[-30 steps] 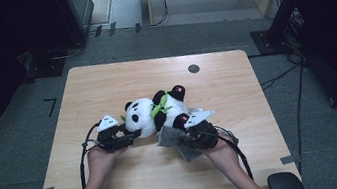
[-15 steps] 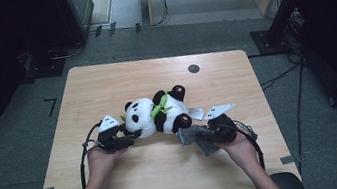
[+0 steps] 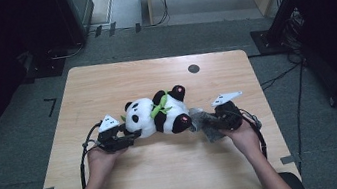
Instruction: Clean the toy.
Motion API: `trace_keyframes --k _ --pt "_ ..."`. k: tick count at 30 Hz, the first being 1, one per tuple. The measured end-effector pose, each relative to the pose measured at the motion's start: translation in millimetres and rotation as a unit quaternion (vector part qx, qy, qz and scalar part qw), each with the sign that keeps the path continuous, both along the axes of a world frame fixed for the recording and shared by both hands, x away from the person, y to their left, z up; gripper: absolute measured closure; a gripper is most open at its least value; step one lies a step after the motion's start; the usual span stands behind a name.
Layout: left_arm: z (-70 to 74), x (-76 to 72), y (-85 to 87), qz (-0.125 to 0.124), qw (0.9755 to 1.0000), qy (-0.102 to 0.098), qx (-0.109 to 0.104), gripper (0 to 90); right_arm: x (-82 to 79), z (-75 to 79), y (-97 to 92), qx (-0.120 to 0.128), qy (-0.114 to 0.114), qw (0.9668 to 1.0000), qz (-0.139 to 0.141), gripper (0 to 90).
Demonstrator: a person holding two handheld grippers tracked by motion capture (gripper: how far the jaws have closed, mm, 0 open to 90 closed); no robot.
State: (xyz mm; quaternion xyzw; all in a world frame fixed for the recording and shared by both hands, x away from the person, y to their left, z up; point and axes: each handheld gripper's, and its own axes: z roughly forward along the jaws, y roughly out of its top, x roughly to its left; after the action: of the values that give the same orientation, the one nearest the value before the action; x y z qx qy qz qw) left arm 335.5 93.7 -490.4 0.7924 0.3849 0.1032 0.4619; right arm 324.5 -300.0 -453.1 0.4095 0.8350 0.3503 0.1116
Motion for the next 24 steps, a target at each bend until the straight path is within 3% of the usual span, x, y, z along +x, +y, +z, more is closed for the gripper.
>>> trace_keyframes --k 8,10,15,24 --pt "-0.4 0.6 0.9 0.001 1.0000 0.003 -0.006 39.4 25.3 -2.1 -6.2 0.017 -0.015 0.9996 -0.015 75.3" --pt "-0.4 0.7 0.9 0.001 1.0000 0.003 -0.007 39.3 30.6 -3.2 -8.4 0.025 -0.007 0.9994 -0.020 75.3" --pt "-0.4 0.8 0.8 0.002 1.0000 0.004 -0.008 39.3 43.2 -4.9 -14.5 0.016 -0.024 0.9992 -0.029 75.4" --pt "-0.4 0.2 0.4 0.002 1.0000 0.003 -0.006 39.2 63.9 -4.1 -39.8 0.043 -0.048 0.9944 -0.084 75.3"
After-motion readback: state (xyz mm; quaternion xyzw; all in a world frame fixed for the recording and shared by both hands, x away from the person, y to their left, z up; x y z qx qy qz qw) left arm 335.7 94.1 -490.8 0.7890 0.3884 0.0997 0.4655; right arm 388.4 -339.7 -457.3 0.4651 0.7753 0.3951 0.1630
